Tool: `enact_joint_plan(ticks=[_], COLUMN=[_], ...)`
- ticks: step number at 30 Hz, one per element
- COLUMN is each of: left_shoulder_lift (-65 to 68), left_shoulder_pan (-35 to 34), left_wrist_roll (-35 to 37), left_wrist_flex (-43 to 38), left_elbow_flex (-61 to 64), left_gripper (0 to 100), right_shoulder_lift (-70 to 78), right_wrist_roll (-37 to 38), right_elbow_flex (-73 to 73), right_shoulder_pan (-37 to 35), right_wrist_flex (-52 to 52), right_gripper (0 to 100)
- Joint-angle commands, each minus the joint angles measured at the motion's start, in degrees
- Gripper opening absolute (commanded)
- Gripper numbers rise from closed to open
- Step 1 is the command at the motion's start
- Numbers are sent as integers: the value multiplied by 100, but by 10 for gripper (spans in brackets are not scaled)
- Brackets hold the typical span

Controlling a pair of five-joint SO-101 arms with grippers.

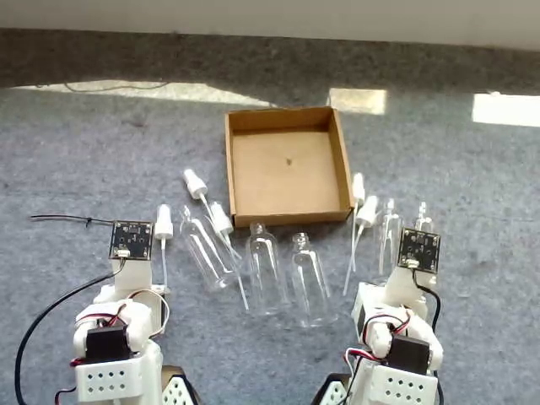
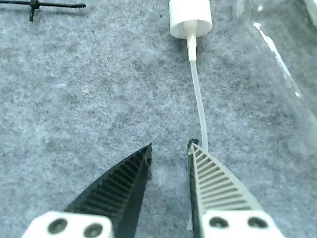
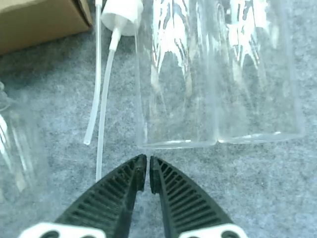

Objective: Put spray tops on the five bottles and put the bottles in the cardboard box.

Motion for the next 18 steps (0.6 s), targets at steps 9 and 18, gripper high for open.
enact_joint_plan(ticks=[9, 18], left_shoulder_lift=[-66, -66], left_shoulder_pan=[-66, -66], left_wrist_roll=[-9, -9], left_wrist_flex=[26, 26], left_elbow_flex=[110, 110], left_gripper=[125, 125], right_shoulder_lift=[-31, -31], right_wrist_roll=[53, 53], right_elbow_flex=[567, 567], right_shoulder_pan=[48, 48], right_wrist_flex=[31, 31], right_gripper=[5, 5])
